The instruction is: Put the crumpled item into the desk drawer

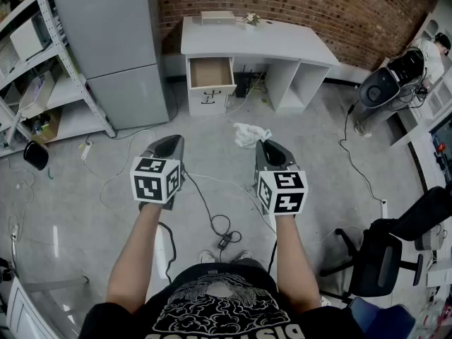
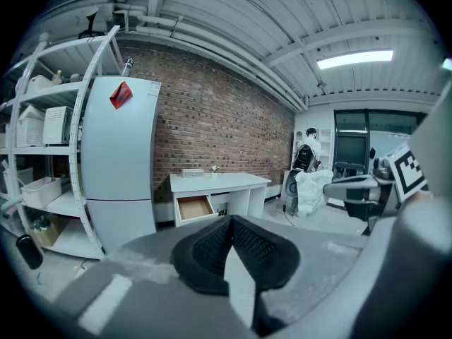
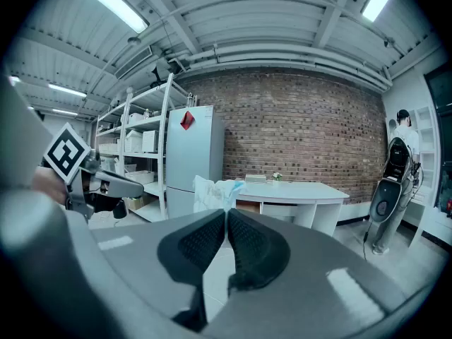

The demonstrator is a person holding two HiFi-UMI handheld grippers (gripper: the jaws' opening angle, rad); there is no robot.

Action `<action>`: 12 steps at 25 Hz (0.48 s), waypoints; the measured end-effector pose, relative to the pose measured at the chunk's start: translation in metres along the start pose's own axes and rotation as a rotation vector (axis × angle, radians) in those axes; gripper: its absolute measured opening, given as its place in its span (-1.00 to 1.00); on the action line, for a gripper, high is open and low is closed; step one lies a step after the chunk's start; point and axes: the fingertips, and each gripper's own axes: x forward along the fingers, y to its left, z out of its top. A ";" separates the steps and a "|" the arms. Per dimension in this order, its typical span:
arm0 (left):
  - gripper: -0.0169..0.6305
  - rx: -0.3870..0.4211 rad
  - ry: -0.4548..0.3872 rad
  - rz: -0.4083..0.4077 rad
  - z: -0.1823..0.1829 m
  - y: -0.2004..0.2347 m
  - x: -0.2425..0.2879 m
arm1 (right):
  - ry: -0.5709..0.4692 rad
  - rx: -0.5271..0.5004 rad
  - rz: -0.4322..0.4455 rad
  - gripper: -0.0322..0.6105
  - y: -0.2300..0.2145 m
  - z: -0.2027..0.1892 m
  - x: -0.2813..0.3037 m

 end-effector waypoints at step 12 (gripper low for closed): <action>-0.95 0.016 0.015 0.004 0.001 -0.021 0.033 | -0.006 0.020 0.020 -0.85 -0.031 -0.012 0.012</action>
